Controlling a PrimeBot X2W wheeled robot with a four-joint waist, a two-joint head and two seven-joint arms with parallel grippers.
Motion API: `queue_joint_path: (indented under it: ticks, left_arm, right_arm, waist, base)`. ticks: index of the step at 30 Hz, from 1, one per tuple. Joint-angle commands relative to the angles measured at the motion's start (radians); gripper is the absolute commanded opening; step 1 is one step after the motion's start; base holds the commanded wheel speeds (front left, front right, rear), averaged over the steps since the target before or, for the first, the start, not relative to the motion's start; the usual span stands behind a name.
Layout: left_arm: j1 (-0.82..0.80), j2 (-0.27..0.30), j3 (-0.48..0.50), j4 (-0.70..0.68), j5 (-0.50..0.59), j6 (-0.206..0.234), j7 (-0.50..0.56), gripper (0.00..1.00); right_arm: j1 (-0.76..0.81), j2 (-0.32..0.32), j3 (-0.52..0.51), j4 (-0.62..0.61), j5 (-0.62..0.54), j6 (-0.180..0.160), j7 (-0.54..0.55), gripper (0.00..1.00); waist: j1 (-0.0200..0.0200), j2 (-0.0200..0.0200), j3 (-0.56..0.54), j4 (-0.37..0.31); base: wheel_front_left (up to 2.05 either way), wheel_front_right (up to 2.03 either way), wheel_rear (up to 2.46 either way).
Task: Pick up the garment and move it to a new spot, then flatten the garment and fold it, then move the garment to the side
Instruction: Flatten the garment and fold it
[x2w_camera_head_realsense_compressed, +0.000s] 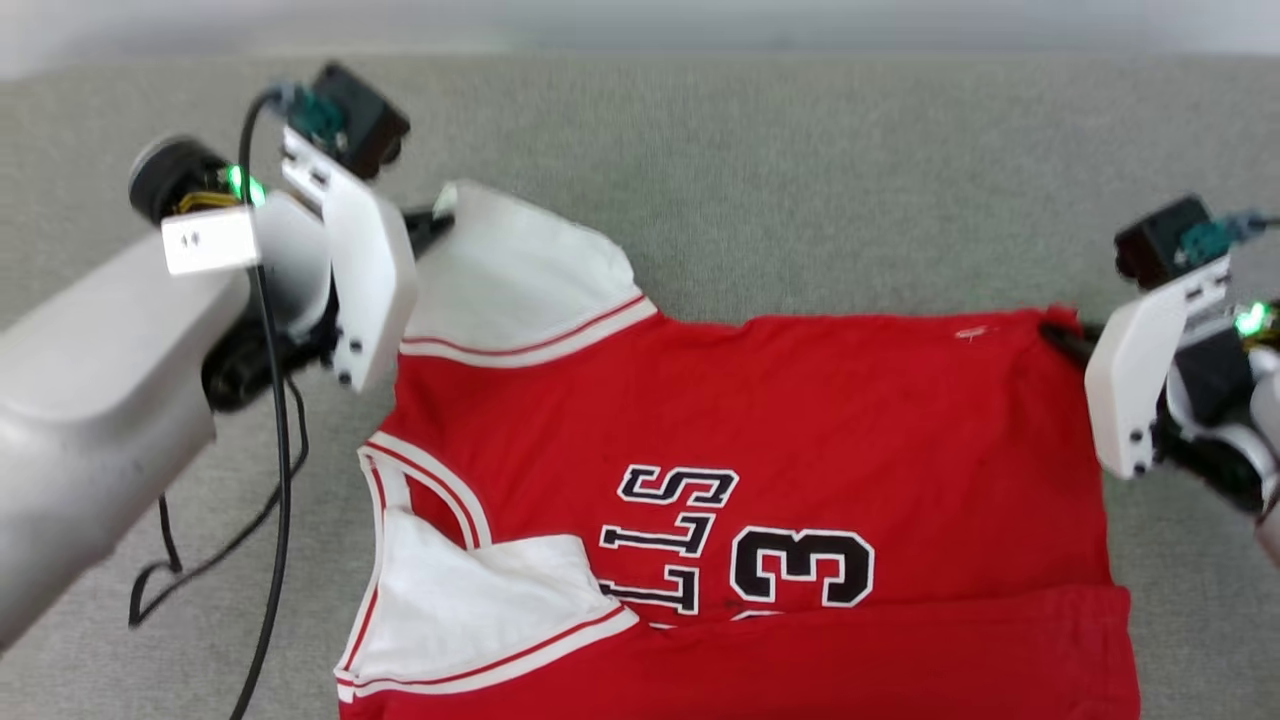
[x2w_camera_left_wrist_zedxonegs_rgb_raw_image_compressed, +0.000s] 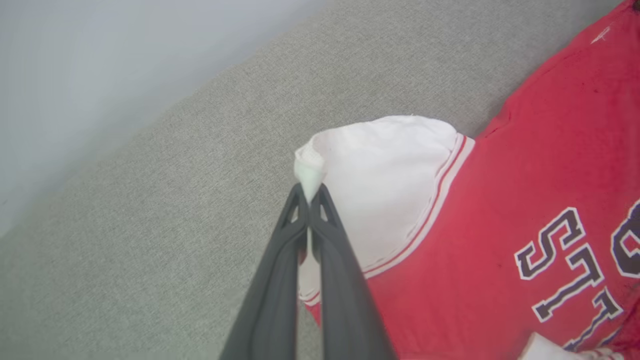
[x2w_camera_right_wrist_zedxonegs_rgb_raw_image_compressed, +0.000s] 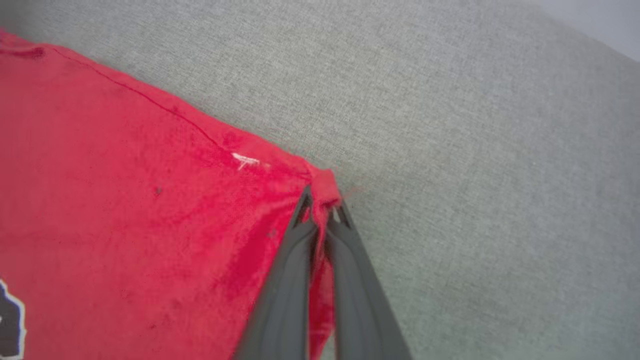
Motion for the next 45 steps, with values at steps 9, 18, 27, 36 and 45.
queue_joint_path:
  ticks: [9, 18, 27, 36, 45]
  left_arm:
    - [0.192, 0.08, -0.018, -0.108, -0.019, 0.034, -0.019, 0.0]
    - [0.374, 0.172, -0.026, -0.256, -0.043, 0.108, -0.03, 0.0]
    - [0.587, 0.218, -0.03, -0.352, -0.076, 0.184, -0.066, 0.0]
    - [0.673, 0.156, -0.03, -0.272, -0.097, 0.181, -0.106, 0.0]
    - [0.687, 0.081, -0.027, -0.126, -0.103, 0.14, -0.144, 0.0]
  right_arm:
    - [0.183, -0.039, -0.018, -0.058, 0.05, -0.002, -0.051, 0.0]
    - [0.374, -0.075, -0.076, -0.146, 0.068, -0.002, -0.061, 0.0]
    - [0.586, -0.075, -0.155, -0.249, 0.066, -0.002, -0.03, 0.0]
    - [0.653, -0.024, -0.215, -0.263, 0.018, -0.002, 0.022, 0.0]
    - [0.667, 0.02, -0.213, -0.209, -0.002, -0.002, 0.02, 0.0]
  waist:
    - [0.0001, 0.0, -0.178, 0.021]
    - [0.0001, 0.0, -0.268, 0.033]
    - [0.0001, 0.0, -0.293, 0.034]
    - [0.0001, 0.0, -0.232, 0.03]
    - [0.0001, 0.0, -0.188, 0.026]
  base:
    - [0.0, 0.0, 0.0]
    - [0.0, 0.0, 0.0]
    - [0.0, 0.0, 0.0]
    - [0.0, 0.0, 0.0]
    - [0.0, 0.0, 0.0]
